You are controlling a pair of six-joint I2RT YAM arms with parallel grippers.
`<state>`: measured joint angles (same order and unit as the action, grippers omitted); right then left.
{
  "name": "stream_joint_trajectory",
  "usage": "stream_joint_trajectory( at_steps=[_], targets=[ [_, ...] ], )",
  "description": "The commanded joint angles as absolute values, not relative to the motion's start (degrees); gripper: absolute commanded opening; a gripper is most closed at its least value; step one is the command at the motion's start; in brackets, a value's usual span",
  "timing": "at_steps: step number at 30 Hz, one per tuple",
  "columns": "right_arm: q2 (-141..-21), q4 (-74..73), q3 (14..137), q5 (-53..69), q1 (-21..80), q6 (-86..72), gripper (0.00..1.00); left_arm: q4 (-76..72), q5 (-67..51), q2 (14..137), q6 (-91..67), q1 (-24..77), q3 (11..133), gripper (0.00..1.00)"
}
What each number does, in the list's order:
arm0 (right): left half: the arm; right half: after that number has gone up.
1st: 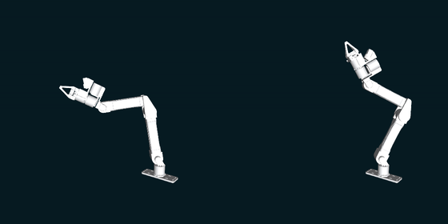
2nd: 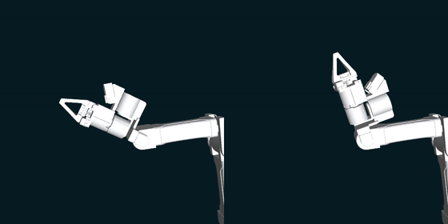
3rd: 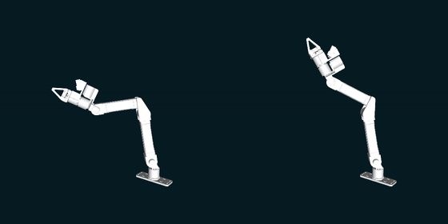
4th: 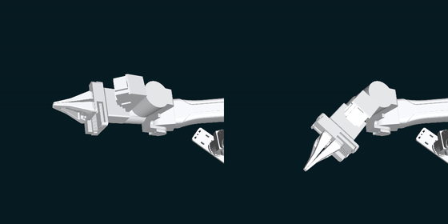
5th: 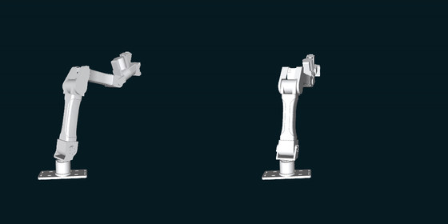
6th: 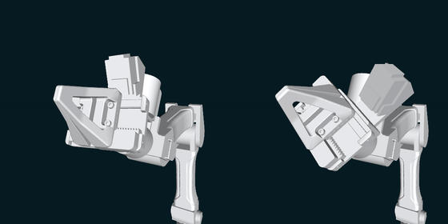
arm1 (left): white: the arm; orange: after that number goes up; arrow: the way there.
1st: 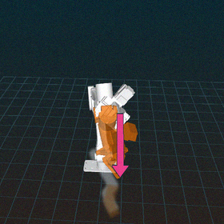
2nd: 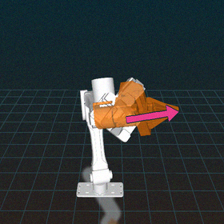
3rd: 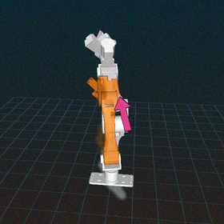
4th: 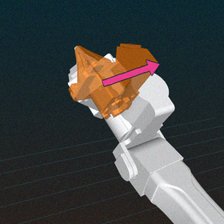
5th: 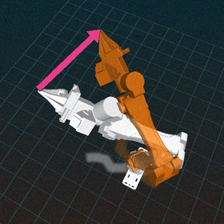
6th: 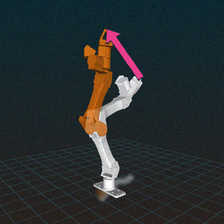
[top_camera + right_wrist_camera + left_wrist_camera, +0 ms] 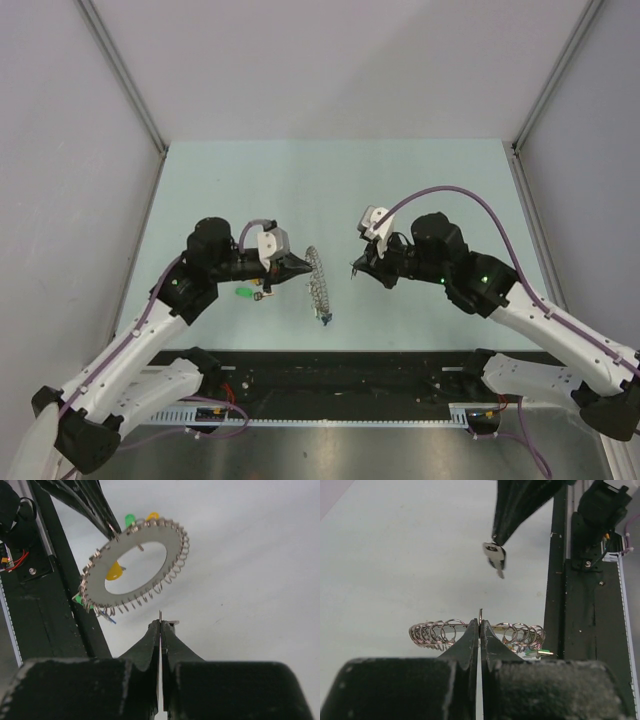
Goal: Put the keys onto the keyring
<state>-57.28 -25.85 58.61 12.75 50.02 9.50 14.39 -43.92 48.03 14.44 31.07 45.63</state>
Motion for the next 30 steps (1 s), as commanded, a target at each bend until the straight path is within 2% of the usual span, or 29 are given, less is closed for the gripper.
stream_joint_trajectory(
  at_steps=[1,13,21,30],
  targets=[
    [-55.63,-28.12,63.37,16.08,50.45,16.77,0.00,12.84,-49.21,48.60,22.14,33.66,49.30,0.00],
    [-60.12,-31.99,70.22,14.33,52.91,23.99,0.00,11.43,-53.00,53.88,30.06,34.80,53.09,0.00],
    [-61.87,-32.26,70.22,11.43,55.01,28.29,0.00,12.04,-52.48,50.98,38.14,35.86,49.40,0.00],
    [-64.25,-32.70,70.22,8.00,59.59,31.02,0.00,11.16,-48.61,47.11,38.15,39.20,45.62,0.00]
  ],
)
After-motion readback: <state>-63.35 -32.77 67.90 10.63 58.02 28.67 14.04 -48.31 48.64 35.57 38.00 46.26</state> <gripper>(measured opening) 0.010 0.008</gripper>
